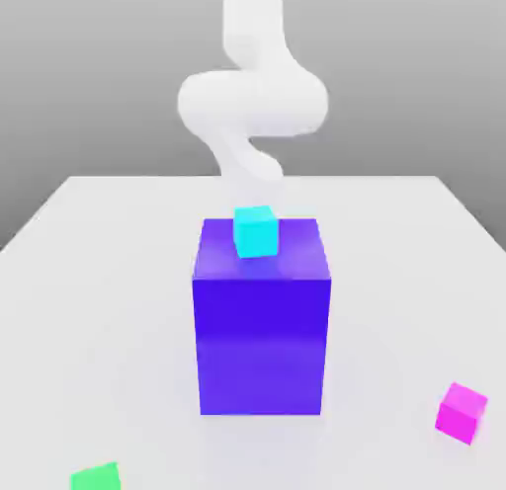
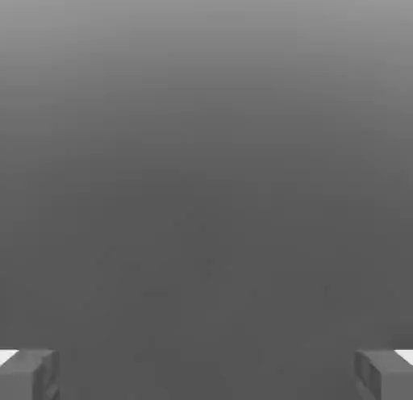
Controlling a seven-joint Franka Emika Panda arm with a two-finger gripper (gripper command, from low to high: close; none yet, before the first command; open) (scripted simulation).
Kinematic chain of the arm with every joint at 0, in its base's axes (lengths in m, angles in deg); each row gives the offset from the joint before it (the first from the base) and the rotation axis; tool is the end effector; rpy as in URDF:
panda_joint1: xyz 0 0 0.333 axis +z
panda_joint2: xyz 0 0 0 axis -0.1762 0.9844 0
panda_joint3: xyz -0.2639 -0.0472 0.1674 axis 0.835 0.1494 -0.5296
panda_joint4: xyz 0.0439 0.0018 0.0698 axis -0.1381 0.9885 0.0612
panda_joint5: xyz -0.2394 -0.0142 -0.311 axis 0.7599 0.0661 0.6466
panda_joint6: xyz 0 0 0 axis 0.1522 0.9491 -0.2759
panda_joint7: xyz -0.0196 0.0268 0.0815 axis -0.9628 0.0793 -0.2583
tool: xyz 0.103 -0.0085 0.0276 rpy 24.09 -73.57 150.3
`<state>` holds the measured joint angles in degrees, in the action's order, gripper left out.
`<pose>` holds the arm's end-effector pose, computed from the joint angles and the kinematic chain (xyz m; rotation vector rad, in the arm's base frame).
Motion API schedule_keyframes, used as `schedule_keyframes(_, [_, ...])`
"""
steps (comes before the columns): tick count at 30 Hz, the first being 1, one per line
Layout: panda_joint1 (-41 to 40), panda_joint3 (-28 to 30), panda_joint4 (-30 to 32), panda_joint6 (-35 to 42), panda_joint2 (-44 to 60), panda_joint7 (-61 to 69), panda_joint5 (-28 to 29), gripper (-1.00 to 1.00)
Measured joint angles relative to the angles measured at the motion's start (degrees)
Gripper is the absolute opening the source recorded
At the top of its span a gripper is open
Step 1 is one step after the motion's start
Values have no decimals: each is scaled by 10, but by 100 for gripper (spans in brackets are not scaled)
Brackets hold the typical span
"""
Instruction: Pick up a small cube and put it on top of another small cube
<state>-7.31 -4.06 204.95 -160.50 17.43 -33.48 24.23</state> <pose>0.3800 0.0186 0.6752 -2.5099 0.9410 -0.9294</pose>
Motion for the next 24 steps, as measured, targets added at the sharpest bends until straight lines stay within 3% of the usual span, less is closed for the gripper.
schedule_keyframes(14, [126,-47,42,-113,295,126,-59,0])
schedule_keyframes(19, [172,-73,57,-155,398,141,-38,0])
schedule_keyframes(24, [212,-78,73,-197,501,131,17,0])
